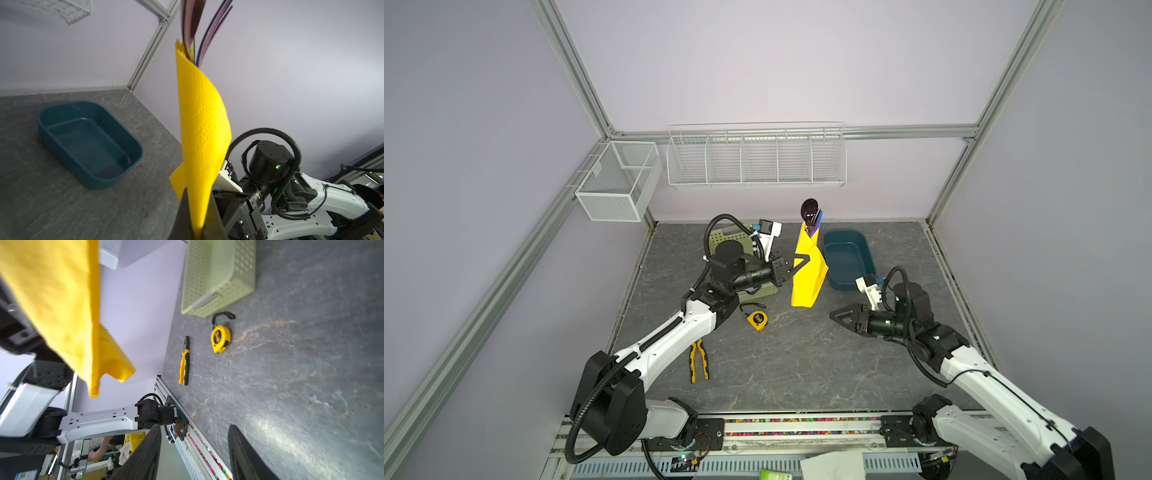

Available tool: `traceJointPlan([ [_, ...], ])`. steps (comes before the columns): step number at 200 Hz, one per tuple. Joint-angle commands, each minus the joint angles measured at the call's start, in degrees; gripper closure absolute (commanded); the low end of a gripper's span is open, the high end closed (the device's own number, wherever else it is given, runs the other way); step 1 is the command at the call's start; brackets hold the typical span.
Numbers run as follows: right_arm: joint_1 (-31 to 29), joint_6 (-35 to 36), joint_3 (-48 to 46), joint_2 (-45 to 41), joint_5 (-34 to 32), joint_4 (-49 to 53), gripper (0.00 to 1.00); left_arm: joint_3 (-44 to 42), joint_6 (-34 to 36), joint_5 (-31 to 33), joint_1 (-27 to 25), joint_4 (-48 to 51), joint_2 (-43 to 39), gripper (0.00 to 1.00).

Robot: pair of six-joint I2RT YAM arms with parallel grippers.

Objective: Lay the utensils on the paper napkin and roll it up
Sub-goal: 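Lift the wrapped bundle upright with the left gripper while the right gripper rises alongside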

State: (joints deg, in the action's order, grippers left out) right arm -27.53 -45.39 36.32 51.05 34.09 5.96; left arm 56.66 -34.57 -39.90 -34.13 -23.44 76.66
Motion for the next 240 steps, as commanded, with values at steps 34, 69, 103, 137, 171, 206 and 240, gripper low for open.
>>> traceJointPlan([
  [34,-5.8,5.2,0.9,-0.8,-4.6,-26.2,0.42,4.6,-2.5,-3.0,0.2,-14.7,-6.0,1.0],
  [69,-8.9,5.7,1.3,2.5,-2.8,-45.2,0.31,7.0,-4.0,-3.8,0.2,-14.9,-8.7,1.0],
  [103,-10.1,3.3,7.4,9.3,4.9,-55.2,0.27,10.3,-5.3,-3.7,0.2,-12.6,-10.3,1.0],
  [137,-10.9,1.3,13.7,15.6,9.3,-56.8,0.25,12.1,-4.6,-4.4,0.2,-10.2,-10.0,1.0],
  [171,-11.2,-1.7,18.9,19.9,13.6,-59.0,0.24,13.8,-1.1,-3.6,0.2,-5.5,-9.7,1.0],
  [206,-10.6,5.2,16.2,16.7,7.9,-48.1,0.26,15.6,3.7,-1.3,0.2,0.5,-10.5,1.0],
  [240,-10.5,14.7,11.5,8.8,-0.2,-35.9,0.26,15.6,5.7,1.1,0.2,1.5,-11.7,1.0],
])
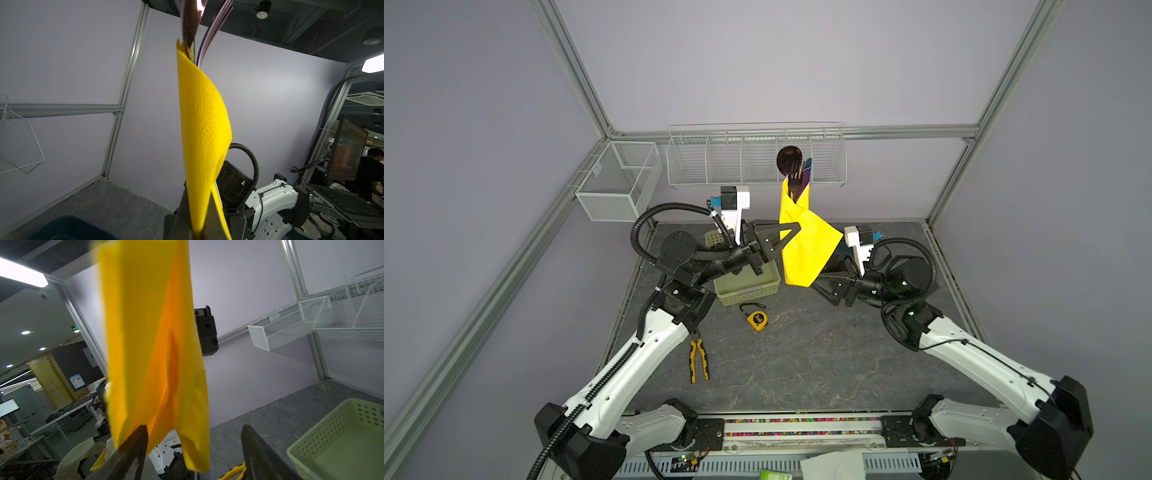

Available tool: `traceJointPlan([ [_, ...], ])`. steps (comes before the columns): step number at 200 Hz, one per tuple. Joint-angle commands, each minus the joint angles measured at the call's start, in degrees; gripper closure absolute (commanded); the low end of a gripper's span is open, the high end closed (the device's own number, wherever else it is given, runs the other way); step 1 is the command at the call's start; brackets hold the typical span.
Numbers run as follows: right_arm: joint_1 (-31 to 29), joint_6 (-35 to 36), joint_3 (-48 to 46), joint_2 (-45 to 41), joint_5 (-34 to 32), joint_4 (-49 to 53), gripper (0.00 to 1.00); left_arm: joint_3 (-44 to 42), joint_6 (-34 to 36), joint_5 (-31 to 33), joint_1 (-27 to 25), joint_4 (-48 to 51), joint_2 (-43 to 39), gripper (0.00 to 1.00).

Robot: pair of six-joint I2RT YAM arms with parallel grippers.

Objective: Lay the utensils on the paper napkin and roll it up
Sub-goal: 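Lift the wrapped bundle upright with the left gripper while the right gripper rises alongside, then hold the bundle upright with the left gripper while the right presses the napkin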

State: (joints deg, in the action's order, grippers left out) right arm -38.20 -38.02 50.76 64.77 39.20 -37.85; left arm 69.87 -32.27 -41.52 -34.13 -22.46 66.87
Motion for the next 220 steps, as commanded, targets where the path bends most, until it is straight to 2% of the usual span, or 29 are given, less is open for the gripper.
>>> traceJointPlan([
  [1,0.2,7.4,-3.1,-4.9,-5.3,8.0,0.26,2.4,3.4,2.8,0.2,0.6,-1.9,1.0],
  [16,0.1,6.5,-3.3,-5.2,-2.4,7.1,0.26,2.5,3.7,3.2,0.2,0.5,-2.0,1.0],
  [37,-0.1,3.2,-3.8,-4.0,2.7,0.8,0.25,2.9,3.5,2.5,0.2,0.1,-1.5,1.0],
  [70,-1.0,2.2,-0.8,-0.2,3.9,0.5,0.23,3.2,3.1,1.0,0.2,-0.1,-0.7,1.0],
  [148,-2.9,-3.9,6.6,7.8,9.4,-9.0,0.2,3.7,4.1,0.4,0.2,1.4,0.3,1.0],
  [197,-4.3,-4.9,7.4,9.0,13.1,-9.2,0.22,5.2,7.4,2.9,0.2,6.3,0.2,1.0],
  [220,-4.3,-2.6,6.9,7.8,10.8,-5.7,0.22,5.7,7.9,2.9,0.2,7.0,0.2,1.0],
])
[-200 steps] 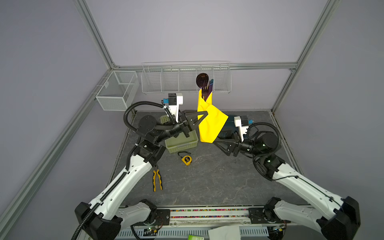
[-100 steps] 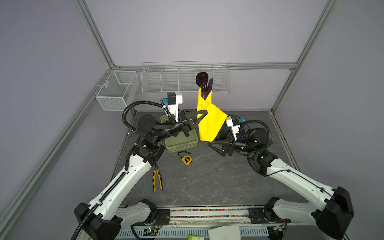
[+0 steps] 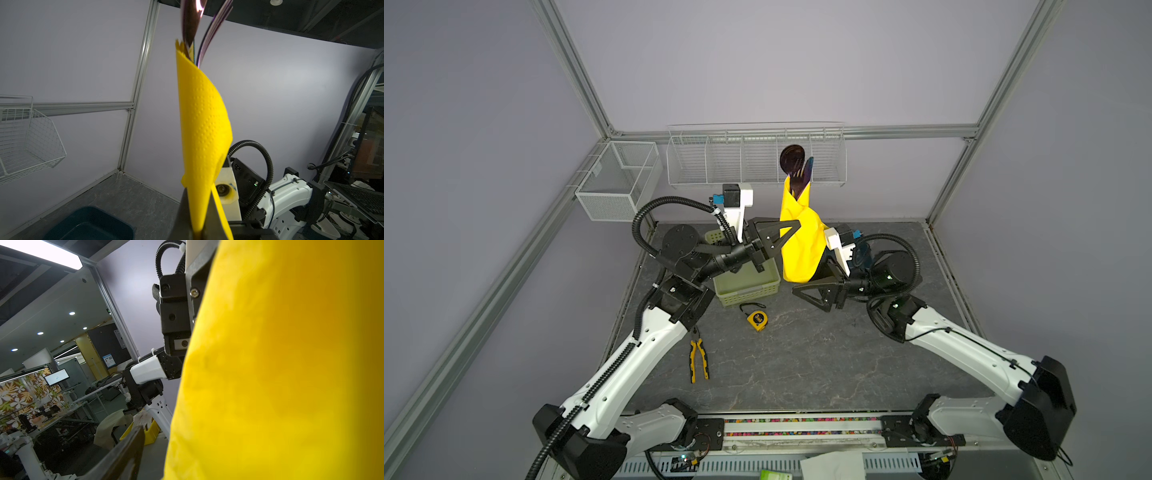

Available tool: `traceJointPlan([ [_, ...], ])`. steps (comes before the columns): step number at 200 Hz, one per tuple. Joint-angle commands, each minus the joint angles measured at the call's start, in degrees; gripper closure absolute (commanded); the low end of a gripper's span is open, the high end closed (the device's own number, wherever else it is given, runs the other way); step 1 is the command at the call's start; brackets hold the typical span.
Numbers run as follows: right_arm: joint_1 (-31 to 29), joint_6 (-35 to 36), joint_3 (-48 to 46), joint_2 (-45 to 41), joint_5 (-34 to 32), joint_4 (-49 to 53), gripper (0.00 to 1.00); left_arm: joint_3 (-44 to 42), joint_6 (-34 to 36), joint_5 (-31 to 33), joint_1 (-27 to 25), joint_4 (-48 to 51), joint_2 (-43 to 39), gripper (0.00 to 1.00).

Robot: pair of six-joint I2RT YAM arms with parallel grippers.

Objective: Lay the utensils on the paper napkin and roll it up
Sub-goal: 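Hold the bundle upright with the left gripper while the right presses the napkin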

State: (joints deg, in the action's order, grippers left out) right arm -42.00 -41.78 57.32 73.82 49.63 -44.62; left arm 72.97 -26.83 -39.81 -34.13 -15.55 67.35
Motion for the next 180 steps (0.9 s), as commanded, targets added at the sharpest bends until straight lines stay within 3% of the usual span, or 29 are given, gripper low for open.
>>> traceJointPlan([
  [1,-0.6,1.4,0.3,-1.3,0.1,1.2,0.22,2.6,2.4,1.2,0.2,0.1,-0.4,1.0],
  [40,-0.5,3.8,1.6,-1.0,-5.2,5.1,0.34,2.0,0.7,-0.8,0.2,-2.7,-0.1,1.0],
  [91,-0.3,2.7,1.0,-1.0,-5.3,3.0,0.66,2.0,0.0,-2.0,0.2,-4.4,-0.3,1.0],
  [122,-0.1,3.2,1.1,-1.4,-5.2,3.2,0.78,1.8,-1.3,-2.9,0.1,-6.3,-0.3,1.0],
  [154,-0.1,3.7,1.7,-1.5,-4.3,3.4,0.85,1.7,-1.4,-3.3,0.2,-6.3,-0.1,1.0],
  [180,-0.1,4.4,2.1,-1.8,-4.1,3.9,0.86,2.0,-1.8,-4.5,0.2,-6.2,0.2,0.86],
])
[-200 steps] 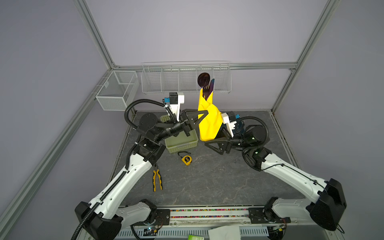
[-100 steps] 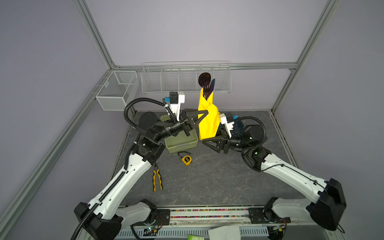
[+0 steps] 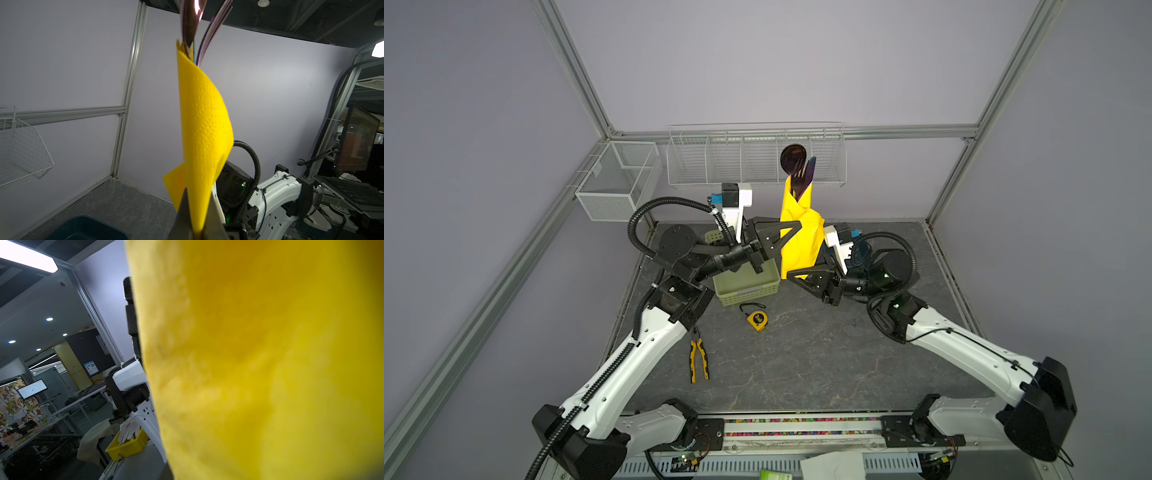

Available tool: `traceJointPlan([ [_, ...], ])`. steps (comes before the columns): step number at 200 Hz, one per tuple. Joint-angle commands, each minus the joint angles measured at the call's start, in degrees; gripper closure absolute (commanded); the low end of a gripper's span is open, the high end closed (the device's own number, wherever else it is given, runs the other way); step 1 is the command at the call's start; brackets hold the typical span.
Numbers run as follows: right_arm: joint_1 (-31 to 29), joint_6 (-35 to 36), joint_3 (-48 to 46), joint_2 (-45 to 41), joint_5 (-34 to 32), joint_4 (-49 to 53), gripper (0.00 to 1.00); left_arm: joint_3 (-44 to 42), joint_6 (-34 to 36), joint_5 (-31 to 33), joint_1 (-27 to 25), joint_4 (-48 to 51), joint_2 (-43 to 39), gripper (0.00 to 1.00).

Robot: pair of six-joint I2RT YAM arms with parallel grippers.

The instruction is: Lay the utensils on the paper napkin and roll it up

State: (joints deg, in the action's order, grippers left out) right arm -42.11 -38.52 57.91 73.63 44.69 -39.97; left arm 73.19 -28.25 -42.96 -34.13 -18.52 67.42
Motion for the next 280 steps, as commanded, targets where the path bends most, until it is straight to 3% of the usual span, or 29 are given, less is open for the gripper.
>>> traceJointPlan([
  [1,0.0,1.2,1.5,-1.6,0.9,-0.7,0.86,1.8,-0.4,-1.3,0.2,-3.2,0.2,0.85],
  [57,0.0,2.0,2.1,-1.9,1.7,-0.3,0.9,1.3,-0.2,-1.7,0.2,-2.5,0.3,0.79],
  [92,0.1,3.0,2.1,-2.4,1.9,-0.2,0.92,1.6,0.9,-2.2,0.2,-0.8,0.3,0.64],
  [157,0.0,5.0,2.4,-3.0,4.5,1.1,0.93,3.4,2.2,-3.7,0.2,3.3,2.1,0.61],
  [183,0.0,7.3,3.0,-3.6,5.3,5.0,0.93,4.1,0.5,-6.2,0.2,1.7,3.2,0.64],
  [246,0.0,11.3,2.7,-5.8,3.6,11.1,0.93,5.0,-0.6,-8.1,0.2,-0.1,3.7,0.88],
  [264,0.0,11.7,2.5,-6.4,2.5,11.8,0.87,5.2,-0.7,-8.2,0.2,0.0,3.6,0.95],
  [280,0.0,12.2,2.3,-7.1,1.3,12.6,0.76,5.4,-0.7,-8.1,0.2,0.1,3.6,0.99],
])
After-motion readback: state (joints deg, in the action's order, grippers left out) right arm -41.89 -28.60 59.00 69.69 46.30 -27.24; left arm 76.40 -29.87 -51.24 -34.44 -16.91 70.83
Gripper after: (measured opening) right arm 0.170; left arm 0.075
